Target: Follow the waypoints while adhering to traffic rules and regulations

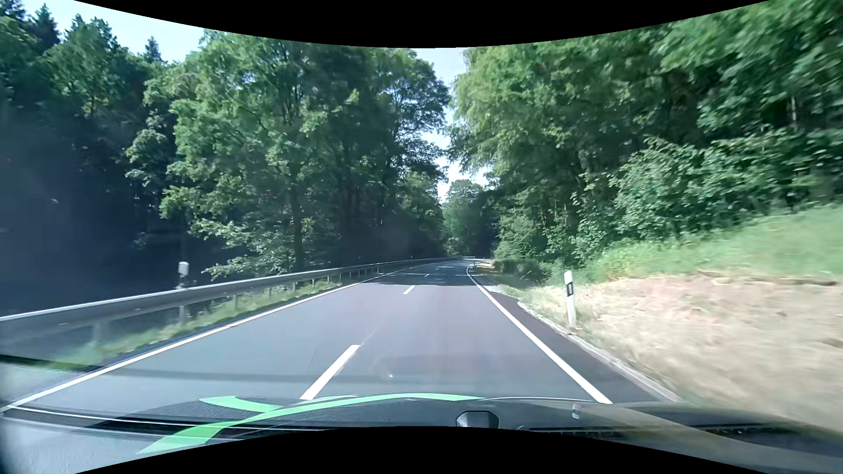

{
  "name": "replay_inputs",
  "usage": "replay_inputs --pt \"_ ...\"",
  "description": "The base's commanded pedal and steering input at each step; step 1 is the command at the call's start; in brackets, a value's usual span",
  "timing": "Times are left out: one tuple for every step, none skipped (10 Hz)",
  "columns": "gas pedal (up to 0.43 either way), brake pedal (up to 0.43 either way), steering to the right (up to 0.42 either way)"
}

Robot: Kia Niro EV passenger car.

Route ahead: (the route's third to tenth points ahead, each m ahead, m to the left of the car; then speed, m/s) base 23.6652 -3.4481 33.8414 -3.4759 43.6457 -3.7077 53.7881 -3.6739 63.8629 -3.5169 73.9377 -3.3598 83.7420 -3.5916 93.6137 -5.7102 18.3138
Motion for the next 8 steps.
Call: replay_inputs --pt "0.157 0.000 -0.001" --pt "0.169 0.000 -0.001" --pt "0.197 0.000 0.000" --pt "0.209 0.000 0.003" --pt "0.220 0.000 0.005" --pt "0.220 0.000 0.005" --pt "0.197 0.000 0.005" --pt "0.150 0.000 0.005"
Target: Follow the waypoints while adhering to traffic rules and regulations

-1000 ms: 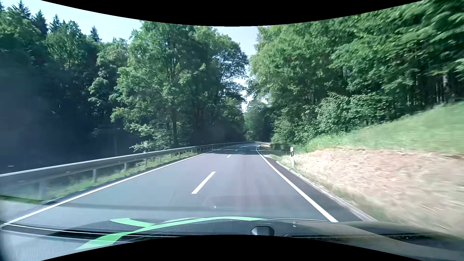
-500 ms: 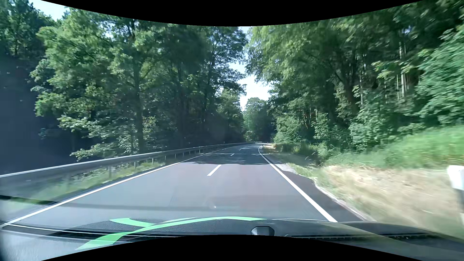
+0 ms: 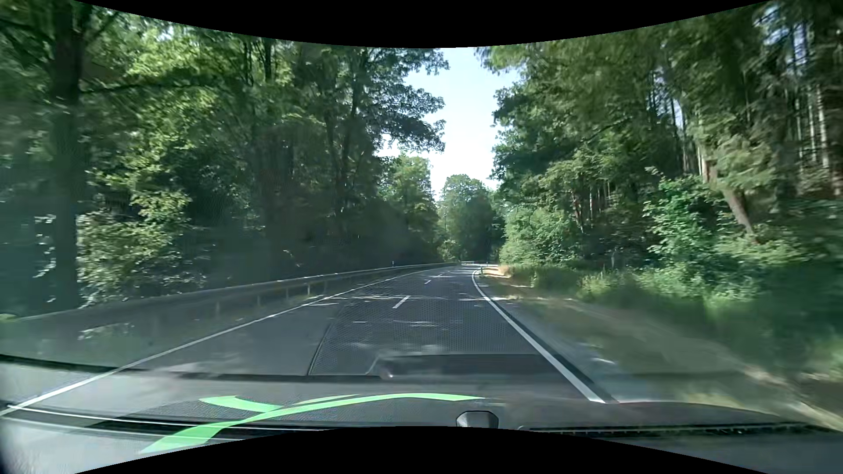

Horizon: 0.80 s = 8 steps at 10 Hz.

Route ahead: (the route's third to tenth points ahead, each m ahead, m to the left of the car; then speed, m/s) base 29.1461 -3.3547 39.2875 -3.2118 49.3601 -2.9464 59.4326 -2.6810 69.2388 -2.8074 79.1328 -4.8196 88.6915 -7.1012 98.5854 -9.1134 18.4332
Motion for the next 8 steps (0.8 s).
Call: replay_inputs --pt "0.138 0.000 0.006" --pt "0.138 0.000 0.006" --pt "0.138 0.000 0.006" --pt "0.157 0.000 0.005" --pt "0.169 0.000 0.006" --pt "0.177 0.000 0.007" --pt "0.189 0.000 0.007" --pt "0.189 0.000 0.007"
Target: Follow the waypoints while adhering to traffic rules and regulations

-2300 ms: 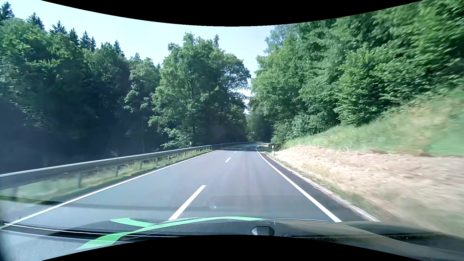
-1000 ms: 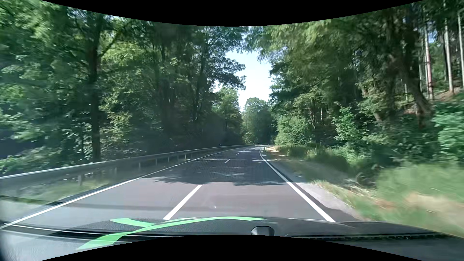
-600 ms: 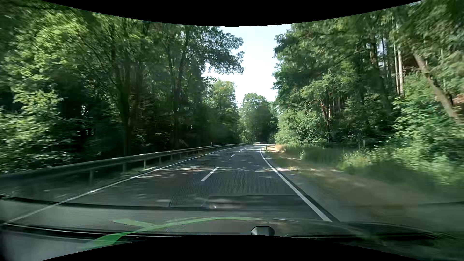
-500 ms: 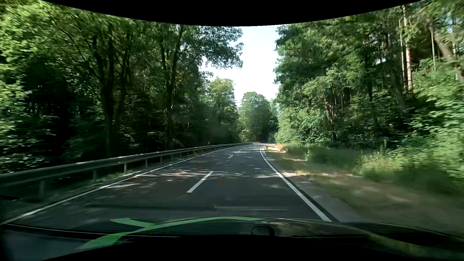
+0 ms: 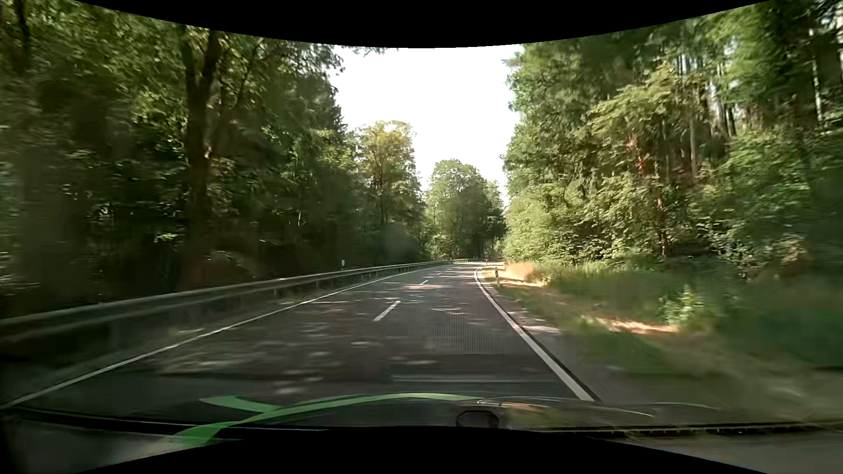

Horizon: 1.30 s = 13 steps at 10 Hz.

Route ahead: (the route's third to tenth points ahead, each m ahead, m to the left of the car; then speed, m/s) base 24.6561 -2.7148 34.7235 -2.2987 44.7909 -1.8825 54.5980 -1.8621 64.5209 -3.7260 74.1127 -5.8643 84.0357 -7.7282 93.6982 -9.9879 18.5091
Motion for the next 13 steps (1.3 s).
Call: replay_inputs --pt "0.177 0.000 0.007" --pt "0.169 0.000 0.007" --pt "0.169 0.000 0.007" --pt "0.169 0.000 0.008" --pt "0.169 0.000 0.008" --pt "0.169 0.000 0.008" --pt "0.169 0.000 0.008" --pt "0.169 0.000 0.008" --pt "0.169 0.000 0.009" --pt "0.169 0.000 0.010" --pt "0.177 0.000 0.012" --pt "0.177 0.000 0.013" --pt "0.177 0.000 0.012"
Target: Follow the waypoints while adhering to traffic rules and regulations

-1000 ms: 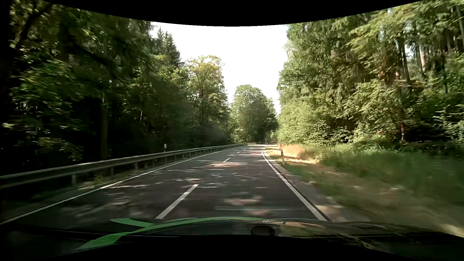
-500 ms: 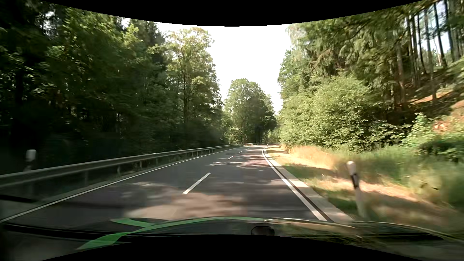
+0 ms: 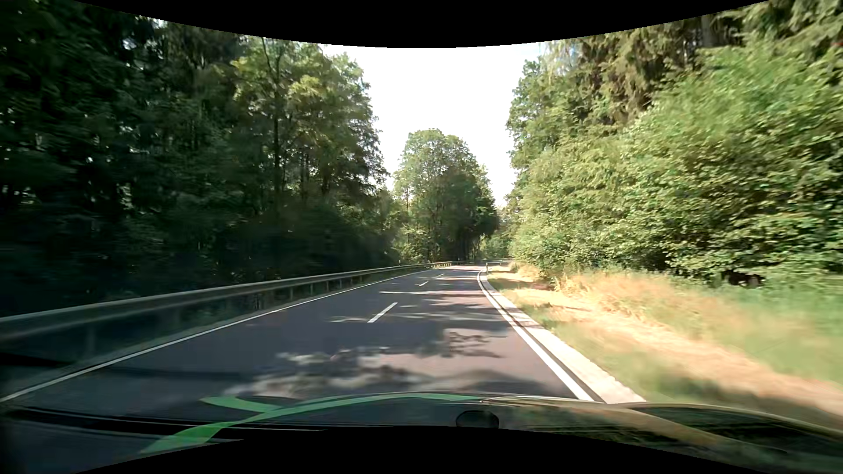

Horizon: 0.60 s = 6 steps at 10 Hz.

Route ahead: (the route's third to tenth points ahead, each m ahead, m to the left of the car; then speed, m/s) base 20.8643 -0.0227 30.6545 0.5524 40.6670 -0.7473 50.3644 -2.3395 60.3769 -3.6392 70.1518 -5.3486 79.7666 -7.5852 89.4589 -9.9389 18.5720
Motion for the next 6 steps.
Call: replay_inputs --pt "0.177 0.000 0.013" --pt "0.157 0.000 0.013" --pt "0.138 0.000 0.012" --pt "0.138 0.000 0.013" --pt "0.150 0.000 0.012" --pt "0.157 0.000 0.012"
